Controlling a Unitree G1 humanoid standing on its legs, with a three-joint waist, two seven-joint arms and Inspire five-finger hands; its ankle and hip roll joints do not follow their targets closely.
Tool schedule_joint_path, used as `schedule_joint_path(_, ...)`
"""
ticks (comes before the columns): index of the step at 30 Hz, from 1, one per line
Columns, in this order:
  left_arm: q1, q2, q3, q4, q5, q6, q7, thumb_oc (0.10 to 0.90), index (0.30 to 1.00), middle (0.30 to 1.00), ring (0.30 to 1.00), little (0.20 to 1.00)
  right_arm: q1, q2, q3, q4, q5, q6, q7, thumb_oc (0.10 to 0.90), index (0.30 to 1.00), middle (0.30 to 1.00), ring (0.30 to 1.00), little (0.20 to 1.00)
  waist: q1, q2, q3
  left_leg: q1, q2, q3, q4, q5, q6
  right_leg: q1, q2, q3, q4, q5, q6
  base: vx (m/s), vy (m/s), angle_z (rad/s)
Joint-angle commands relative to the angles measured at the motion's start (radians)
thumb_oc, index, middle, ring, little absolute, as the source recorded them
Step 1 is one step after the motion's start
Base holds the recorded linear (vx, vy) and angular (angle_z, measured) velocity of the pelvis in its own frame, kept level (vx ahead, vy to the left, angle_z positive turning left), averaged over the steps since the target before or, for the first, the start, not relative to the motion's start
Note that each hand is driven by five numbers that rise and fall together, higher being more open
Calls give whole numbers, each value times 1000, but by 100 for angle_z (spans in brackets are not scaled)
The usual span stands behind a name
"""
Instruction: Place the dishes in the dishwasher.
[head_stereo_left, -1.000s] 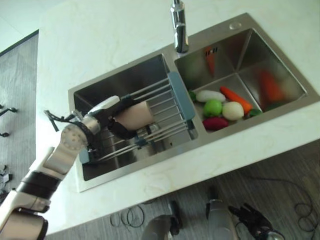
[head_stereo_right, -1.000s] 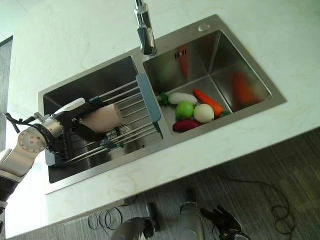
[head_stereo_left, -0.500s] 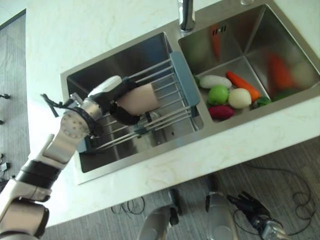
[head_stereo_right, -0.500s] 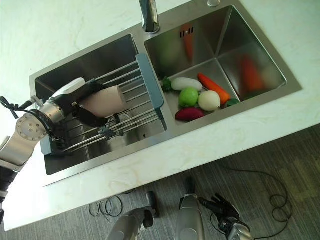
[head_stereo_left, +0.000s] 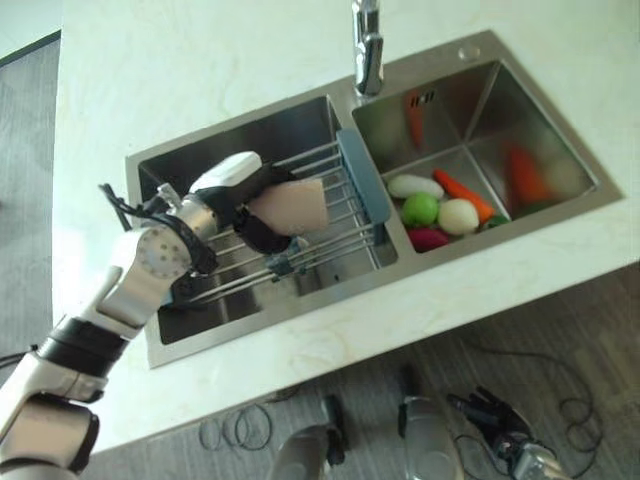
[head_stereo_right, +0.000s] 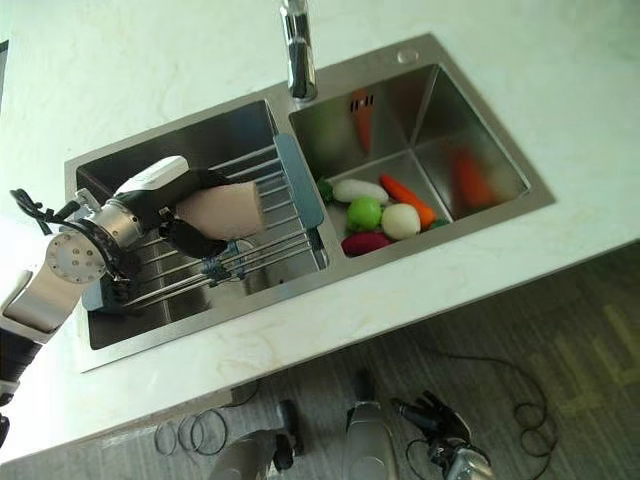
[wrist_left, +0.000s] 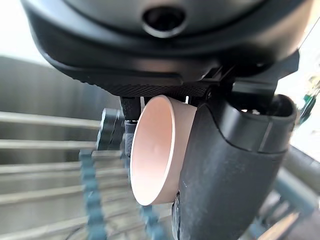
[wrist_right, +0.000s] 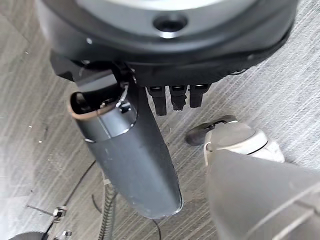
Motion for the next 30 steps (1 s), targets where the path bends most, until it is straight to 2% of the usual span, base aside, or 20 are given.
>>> schedule_joint_path(1, -35, 66, 148, -44, 1, -69, 166, 400, 300, 300, 300, 300, 88, -19, 13, 20, -29, -3, -18, 800, 900, 900, 900, 900, 13, 36, -110, -54, 71, -74, 112, -120, -54, 60, -85, -33, 57, -182, 111, -4, -60, 17)
schedule_joint_path(9, 93, 98, 324, -124, 13, -43, 336, 400, 300, 300, 300, 300, 79, -14, 51, 29, -67, 21, -23, 800, 900, 900, 900, 900, 78, 43, -170, -22, 91, -101, 112, -109, -68, 136, -69, -78, 57, -224, 87, 23, -79, 19)
schedule_joint_path(15, 222, 121, 475, -150, -7, -38, 404, 400, 300, 300, 300, 300, 49, -33, 71, 35, -122, 43, 7, 800, 900, 900, 900, 900, 132, 52, -181, -6, 91, -141, 112, -89, -82, 182, -56, -103, 57, -252, 68, 36, -117, 17)
schedule_joint_path(16, 272, 124, 528, -155, -17, -28, 414, 400, 300, 300, 300, 300, 41, -38, 76, 38, -163, 39, 26, 800, 900, 900, 900, 900, 152, 55, -179, -4, 90, -151, 112, -81, -88, 193, -55, -113, 57, -258, 63, 47, -196, 25)
schedule_joint_path(17, 373, 122, 617, -153, -42, -49, 428, 400, 300, 300, 300, 300, 31, -42, 85, 47, -194, 40, 27, 800, 900, 900, 900, 900, 183, 68, -172, -19, 104, -154, 112, -54, -107, 213, -48, -141, 57, -269, 53, 38, -194, 19)
schedule_joint_path(19, 412, 113, 652, -152, -46, -72, 431, 400, 300, 300, 300, 300, 32, -46, 83, 53, -198, 43, 21, 800, 900, 900, 900, 900, 187, 76, -166, -37, 125, -144, 112, -28, -126, 224, -40, -169, 57, -275, 47, -25, -110, 26)
schedule_joint_path(21, 465, 92, 717, -165, -73, -123, 425, 400, 300, 300, 300, 300, 41, -56, 57, 69, -202, 36, -2, 800, 900, 900, 900, 900, 184, 93, -154, -80, 181, -109, 112, 11, -158, 247, -31, -232, 57, -296, 39, -294, -62, 149)
schedule_joint_path(22, 510, 48, 756, -183, -92, -179, 424, 400, 300, 300, 300, 300, 50, -72, 9, 78, -105, 29, -37, 800, 900, 900, 900, 900, 176, 82, -161, -67, 199, -41, 112, 16, -141, 233, -56, -272, 57, -282, 33, -407, 24, 232)
schedule_joint_path(26, 532, 10, 768, -184, -91, -208, 442, 400, 300, 300, 300, 300, 72, -87, -49, 102, -144, 29, -48, 800, 900, 900, 900, 900, 166, 62, -170, -8, 168, -11, 112, 6, -113, 205, -102, -274, 57, -257, 34, -250, 260, 141)
schedule_joint_path(27, 533, 9, 767, -185, -102, -211, 439, 400, 300, 300, 300, 300, 76, -89, -61, 110, -147, 26, -47, 800, 900, 900, 900, 900, 164, 62, -179, 4, 165, -20, 112, -31, -121, 211, -109, -264, 57, -272, 45, -140, 427, 45)
schedule_joint_path(29, 527, 7, 759, -194, -113, -196, 420, 400, 300, 300, 300, 300, 85, -92, -79, 113, -156, 20, -41, 800, 900, 900, 900, 900, 164, 68, -188, 7, 150, -18, 112, -59, -120, 210, -133, -280, 57, -260, 60, -164, 441, 77)
schedule_joint_path(30, 534, -1, 752, -192, -107, -205, 412, 400, 300, 300, 300, 300, 85, -84, -88, 106, -156, 16, -50, 800, 900, 900, 900, 900, 173, 61, -189, 15, 121, -13, 112, -63, -105, 199, -166, -291, 57, -221, 72, -210, 399, 71)
